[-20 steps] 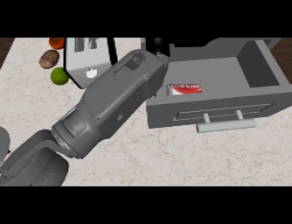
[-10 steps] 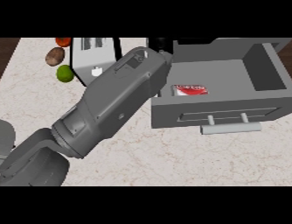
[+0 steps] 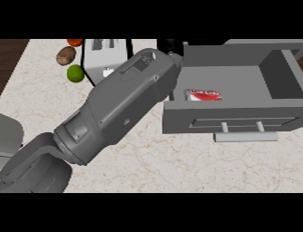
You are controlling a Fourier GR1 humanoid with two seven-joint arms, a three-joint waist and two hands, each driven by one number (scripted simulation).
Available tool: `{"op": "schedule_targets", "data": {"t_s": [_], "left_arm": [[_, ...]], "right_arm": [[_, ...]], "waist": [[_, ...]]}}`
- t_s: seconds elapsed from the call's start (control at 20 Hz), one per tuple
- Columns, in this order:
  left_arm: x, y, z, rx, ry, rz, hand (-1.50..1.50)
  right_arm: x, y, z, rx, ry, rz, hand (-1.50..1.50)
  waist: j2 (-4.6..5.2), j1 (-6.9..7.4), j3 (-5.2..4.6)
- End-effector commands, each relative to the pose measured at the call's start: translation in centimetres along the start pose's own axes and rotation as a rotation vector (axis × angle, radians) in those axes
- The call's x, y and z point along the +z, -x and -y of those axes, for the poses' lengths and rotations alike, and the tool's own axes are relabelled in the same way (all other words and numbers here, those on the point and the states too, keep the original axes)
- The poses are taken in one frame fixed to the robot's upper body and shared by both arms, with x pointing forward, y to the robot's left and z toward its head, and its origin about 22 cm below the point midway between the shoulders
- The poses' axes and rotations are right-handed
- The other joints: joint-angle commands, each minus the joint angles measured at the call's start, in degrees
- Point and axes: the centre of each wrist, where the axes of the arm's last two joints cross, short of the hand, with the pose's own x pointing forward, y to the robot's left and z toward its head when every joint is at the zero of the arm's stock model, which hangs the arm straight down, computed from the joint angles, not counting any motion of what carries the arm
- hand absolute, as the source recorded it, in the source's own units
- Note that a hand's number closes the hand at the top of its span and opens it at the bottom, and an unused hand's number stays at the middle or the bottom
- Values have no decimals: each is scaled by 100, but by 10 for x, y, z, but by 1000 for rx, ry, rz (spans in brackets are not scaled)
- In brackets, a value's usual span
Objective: Pick up the can, place it into the drawer and close the drawer
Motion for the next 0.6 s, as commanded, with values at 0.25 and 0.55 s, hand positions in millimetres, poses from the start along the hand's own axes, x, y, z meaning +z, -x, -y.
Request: {"op": "schedule_targets", "data": {"t_s": [0.25, 0.55], "left_arm": [[-1, 3, -9, 5, -14, -23, -150], [-16, -19, -23, -14, -15, -24, -150]], "right_arm": [[-60, 16, -61, 184, -28, 34, -150], [-109, 27, -99, 356, -140, 49, -150]], "waist": [[-69, 209, -3], [-53, 264, -5]]}}
